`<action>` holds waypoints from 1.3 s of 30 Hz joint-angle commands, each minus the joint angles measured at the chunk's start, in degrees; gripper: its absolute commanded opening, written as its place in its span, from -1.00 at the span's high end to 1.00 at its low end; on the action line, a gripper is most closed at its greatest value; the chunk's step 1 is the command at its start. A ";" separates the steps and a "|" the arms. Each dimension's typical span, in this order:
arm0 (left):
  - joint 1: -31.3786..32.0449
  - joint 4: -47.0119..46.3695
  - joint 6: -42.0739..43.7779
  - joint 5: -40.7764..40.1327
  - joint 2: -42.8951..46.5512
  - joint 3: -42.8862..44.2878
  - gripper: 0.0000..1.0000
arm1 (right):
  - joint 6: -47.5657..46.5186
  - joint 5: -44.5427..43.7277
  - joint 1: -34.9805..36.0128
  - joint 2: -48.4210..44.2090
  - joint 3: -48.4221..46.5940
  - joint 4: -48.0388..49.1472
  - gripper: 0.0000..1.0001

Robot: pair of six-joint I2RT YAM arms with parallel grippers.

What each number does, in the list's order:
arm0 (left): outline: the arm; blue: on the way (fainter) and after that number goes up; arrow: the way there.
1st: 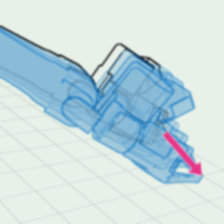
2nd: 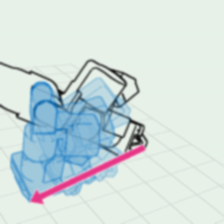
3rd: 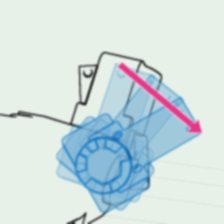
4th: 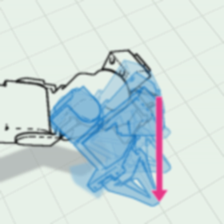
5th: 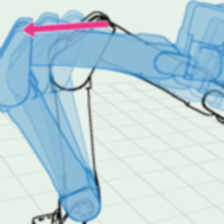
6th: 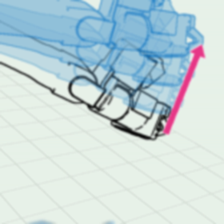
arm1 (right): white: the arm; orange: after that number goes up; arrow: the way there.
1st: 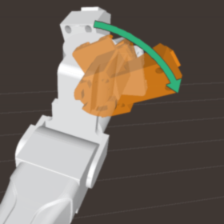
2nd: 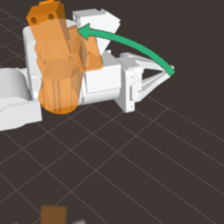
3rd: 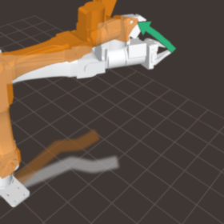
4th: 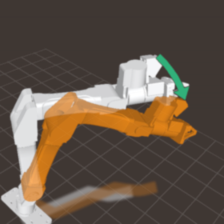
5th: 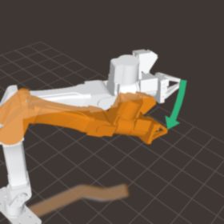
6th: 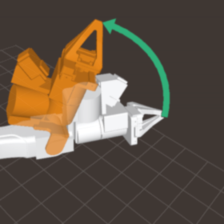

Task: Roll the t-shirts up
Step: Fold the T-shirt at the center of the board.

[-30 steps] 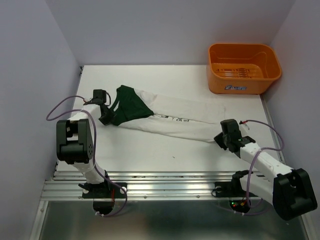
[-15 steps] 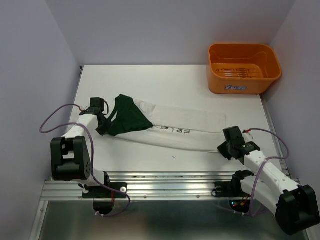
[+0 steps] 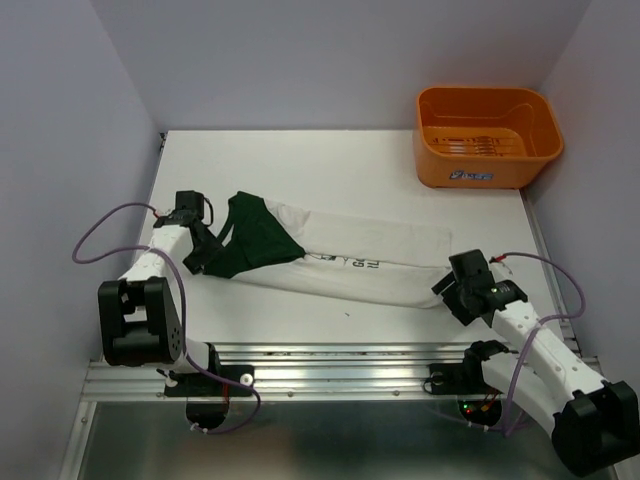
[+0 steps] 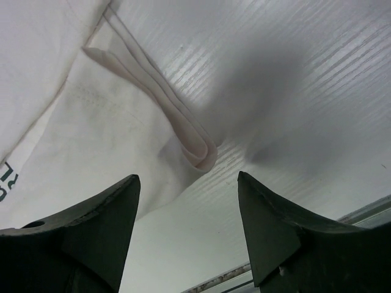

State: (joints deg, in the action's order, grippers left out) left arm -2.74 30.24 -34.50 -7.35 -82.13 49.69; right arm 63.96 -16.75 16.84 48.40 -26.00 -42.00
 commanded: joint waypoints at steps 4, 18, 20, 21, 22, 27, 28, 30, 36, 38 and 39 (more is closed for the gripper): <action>-0.07 2.38 4.35 -4.79 7.06 9.98 -0.14 | -0.86 -2.14 -0.41 -4.10 -5.46 -3.27 -0.45; 8.10 -12.04 7.17 11.93 -0.75 5.94 -0.29 | -7.36 -2.50 -0.41 3.98 -13.29 3.85 -0.48; 8.10 -12.57 7.78 11.40 -2.85 6.03 -0.27 | -7.45 -2.49 -0.41 4.07 -13.29 3.85 -0.49; 8.10 -12.66 7.87 11.05 -3.65 6.12 -0.27 | -7.45 -2.41 -0.41 4.07 -13.20 3.85 -0.49; 8.10 -13.18 8.04 10.87 -4.26 6.12 -0.27 | -7.45 -2.41 -0.41 3.98 -12.85 4.03 -0.49; 8.10 -14.16 8.92 11.75 -8.83 6.47 -0.27 | -7.71 -2.32 -0.41 4.24 -12.59 4.12 -0.50; 8.10 -14.85 8.84 12.10 -9.27 6.30 -0.27 | -7.71 -2.23 -0.41 4.51 -12.59 4.20 -0.50; 8.10 -15.56 8.58 12.71 -10.15 6.03 -0.24 | -7.89 -2.14 -0.41 4.86 -12.67 4.47 -0.50; 8.10 -15.74 8.93 13.15 -13.14 7.88 -0.10 | -8.15 -1.88 -0.41 6.26 -12.85 5.43 -0.50; 8.11 -16.35 8.66 13.77 -13.06 7.70 -0.04 | -7.98 -1.79 -0.41 6.53 -12.76 5.70 -0.50; 8.19 -16.61 8.49 13.94 -12.97 7.53 -0.03 | -7.98 -1.79 -0.41 6.44 -12.67 5.79 -0.50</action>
State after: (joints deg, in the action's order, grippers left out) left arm 5.17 15.18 -26.72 5.30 -95.64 55.86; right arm 56.55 -18.02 16.84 54.89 -36.82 -38.61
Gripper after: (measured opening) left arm 0.528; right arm 0.749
